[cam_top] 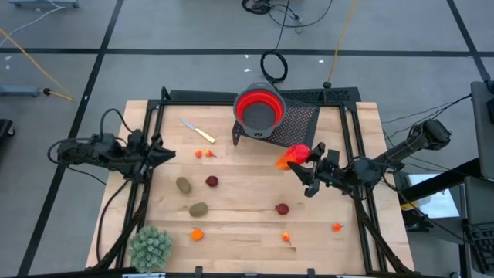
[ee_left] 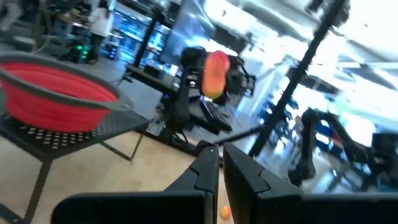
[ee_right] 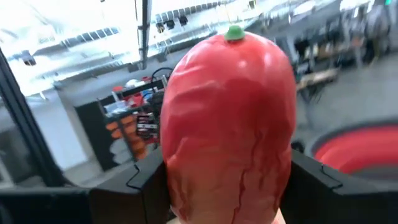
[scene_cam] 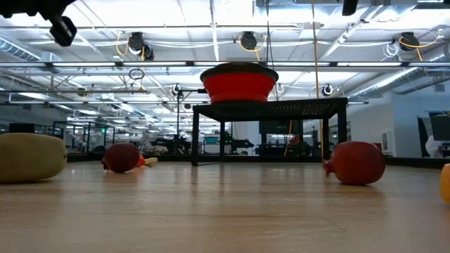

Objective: Pick & Place Fruit
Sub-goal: Put the mango into the strainer bowl on the shelf

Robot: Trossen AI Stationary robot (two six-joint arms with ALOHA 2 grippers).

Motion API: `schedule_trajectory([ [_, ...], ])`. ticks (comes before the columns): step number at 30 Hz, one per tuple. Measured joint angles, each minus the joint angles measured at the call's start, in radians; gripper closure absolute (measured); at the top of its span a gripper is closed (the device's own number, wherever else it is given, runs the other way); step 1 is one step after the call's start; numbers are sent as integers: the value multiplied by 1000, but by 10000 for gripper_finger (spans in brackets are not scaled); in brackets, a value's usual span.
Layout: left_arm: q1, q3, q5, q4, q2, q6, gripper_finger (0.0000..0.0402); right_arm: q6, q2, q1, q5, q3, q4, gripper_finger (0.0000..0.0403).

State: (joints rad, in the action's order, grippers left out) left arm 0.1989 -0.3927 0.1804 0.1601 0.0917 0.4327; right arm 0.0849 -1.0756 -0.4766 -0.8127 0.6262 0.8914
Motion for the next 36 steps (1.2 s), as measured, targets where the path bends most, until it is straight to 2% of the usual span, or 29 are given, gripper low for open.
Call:
schedule_trajectory([
  [5, 0, 0, 55, -2, 29, 71, 380, -251, 0, 19, -5, 0, 48, 185],
  [9, 0, 0, 61, -11, 82, 126, 380, -419, 0, 27, -56, 0, 81, 182],
  [14, 0, 0, 64, -80, 171, 162, 380, -620, 0, 29, -103, 0, 92, 184],
  [20, 0, 0, 64, -191, 277, 179, 380, -809, 0, 29, -107, 0, 104, 179],
  [28, 0, 0, 63, -317, 378, 175, 380, -873, 0, 29, -108, 0, 106, 184],
  [36, 0, -6, 62, -435, 512, 97, 380, -663, 0, 56, -108, 0, 130, 185],
])
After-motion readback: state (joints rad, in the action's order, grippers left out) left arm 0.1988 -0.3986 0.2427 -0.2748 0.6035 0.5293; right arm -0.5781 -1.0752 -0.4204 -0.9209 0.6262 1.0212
